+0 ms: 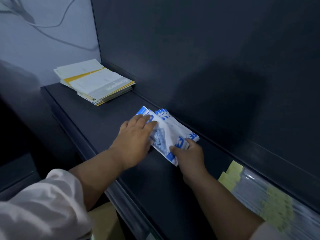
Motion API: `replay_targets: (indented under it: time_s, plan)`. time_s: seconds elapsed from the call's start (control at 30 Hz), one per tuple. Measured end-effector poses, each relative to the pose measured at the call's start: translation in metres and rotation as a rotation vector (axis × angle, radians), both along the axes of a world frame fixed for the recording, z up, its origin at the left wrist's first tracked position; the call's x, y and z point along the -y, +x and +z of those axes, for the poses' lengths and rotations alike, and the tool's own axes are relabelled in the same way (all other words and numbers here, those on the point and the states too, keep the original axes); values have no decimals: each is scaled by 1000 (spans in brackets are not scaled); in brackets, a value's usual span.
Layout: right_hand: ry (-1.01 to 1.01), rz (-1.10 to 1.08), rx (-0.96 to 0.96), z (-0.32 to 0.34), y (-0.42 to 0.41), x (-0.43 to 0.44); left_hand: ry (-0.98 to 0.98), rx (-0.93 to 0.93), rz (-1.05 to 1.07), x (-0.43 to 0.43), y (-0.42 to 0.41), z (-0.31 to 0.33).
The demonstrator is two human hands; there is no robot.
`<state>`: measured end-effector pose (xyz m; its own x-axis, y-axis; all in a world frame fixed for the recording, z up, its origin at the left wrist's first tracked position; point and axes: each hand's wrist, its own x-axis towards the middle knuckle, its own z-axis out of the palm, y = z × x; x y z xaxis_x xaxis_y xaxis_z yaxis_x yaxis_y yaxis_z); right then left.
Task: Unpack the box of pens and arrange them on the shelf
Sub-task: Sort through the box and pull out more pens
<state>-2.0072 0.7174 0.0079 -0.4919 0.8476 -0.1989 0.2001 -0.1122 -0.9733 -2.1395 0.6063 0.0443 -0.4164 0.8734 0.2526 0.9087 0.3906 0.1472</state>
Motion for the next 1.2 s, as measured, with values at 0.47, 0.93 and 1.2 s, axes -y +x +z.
replay_targets:
  time_s: [0.47,0.93,1.2]
  plan:
    - [925,362,559,-19,7,-19,-372,123,42,-18,27,-56]
    - [915,530,693,-7,-6,-16,-267,220,39,-1,26,-51]
    - [1114,566,742,14,-18,35,-261,66,207,62,5,-36]
